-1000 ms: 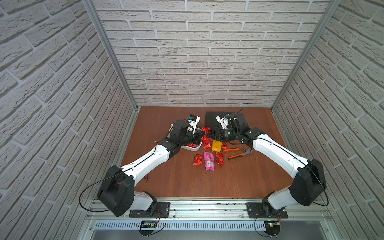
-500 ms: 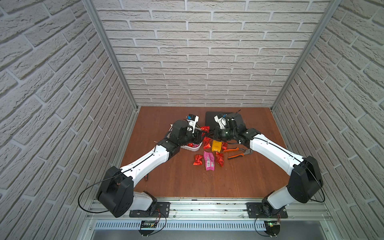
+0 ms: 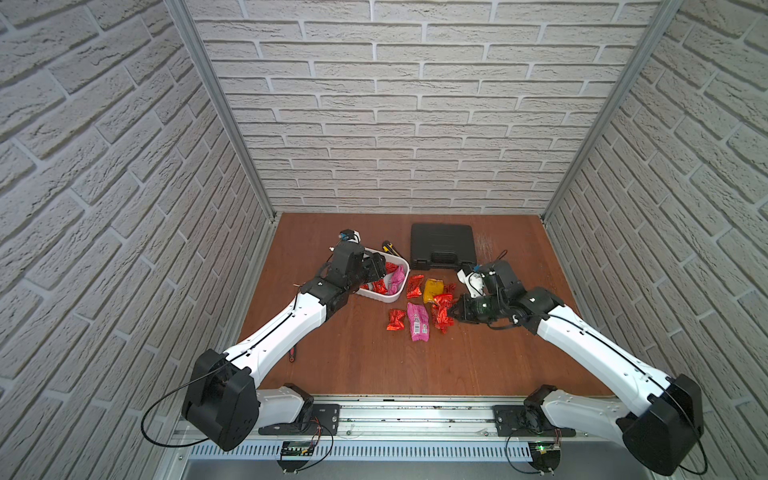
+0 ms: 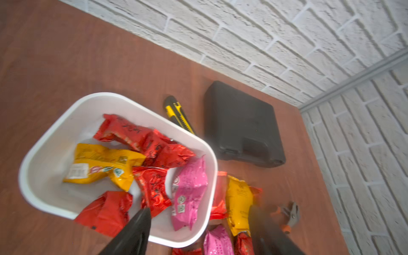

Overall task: Take the tea bags out of the storage box
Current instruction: Place the tea bag at the center of the board.

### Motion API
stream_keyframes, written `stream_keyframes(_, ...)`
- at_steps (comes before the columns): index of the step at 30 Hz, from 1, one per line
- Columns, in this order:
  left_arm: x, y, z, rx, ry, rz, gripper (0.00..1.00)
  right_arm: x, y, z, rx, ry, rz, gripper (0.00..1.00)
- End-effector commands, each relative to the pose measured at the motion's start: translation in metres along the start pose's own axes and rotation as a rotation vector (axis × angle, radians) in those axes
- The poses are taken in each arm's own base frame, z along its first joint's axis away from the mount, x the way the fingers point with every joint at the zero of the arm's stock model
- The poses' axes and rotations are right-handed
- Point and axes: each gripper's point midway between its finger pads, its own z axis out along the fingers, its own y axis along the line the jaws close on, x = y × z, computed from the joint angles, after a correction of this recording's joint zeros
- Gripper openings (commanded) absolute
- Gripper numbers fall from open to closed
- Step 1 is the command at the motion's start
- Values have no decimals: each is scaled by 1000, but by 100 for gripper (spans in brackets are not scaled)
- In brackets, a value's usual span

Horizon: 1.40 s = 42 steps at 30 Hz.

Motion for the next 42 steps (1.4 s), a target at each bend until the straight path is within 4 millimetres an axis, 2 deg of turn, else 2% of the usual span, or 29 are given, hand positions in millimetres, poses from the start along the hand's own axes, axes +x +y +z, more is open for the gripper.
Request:
stream_keyframes(1, 13, 26, 5, -99, 47, -77, 71, 38, -33, -2, 96, 62, 34, 3)
stream_keyframes(3, 15, 29, 6, -103, 58, -85, 69, 51, -45, 0, 106, 63, 66, 3)
stream_keyframes(6, 16, 34, 8, -116, 64, -93, 69, 60, -56, 13, 91, 47, 107, 3)
stream_keyframes(13, 15, 43, 7, -123, 73, -125, 67, 50, -62, 39, 86, 26, 129, 3)
stream_keyframes(18, 15, 47, 4, -122, 74, -134, 67, 48, -72, 58, 123, 86, 99, 3)
stream_keyframes(19, 15, 48, 4, -124, 73, -136, 67, 49, -75, 61, 134, 100, 95, 6)
stream_keyframes(22, 15, 50, 4, -123, 74, -143, 67, 50, -90, 60, 220, 118, 88, 24)
stream_keyframes(24, 14, 50, 4, -124, 75, -150, 68, 48, -98, 52, 282, 106, 73, 39)
stream_keyframes(27, 15, 52, 6, -127, 77, -161, 68, 43, -101, 31, 347, 82, 43, 53)
stream_keyframes(31, 15, 55, 14, -134, 84, -188, 68, 29, -85, 5, 341, 39, -11, 57)
stream_keyframes(34, 15, 60, 23, -149, 99, -217, 68, 6, -65, -7, 298, -29, -49, 57)
stream_keyframes(39, 14, 63, 41, -176, 156, -220, 67, -36, -27, -5, 194, -104, -113, 56)
stream_keyframes(42, 13, 70, 45, -209, 175, -221, 68, -51, -15, 4, 158, -105, -118, 56)
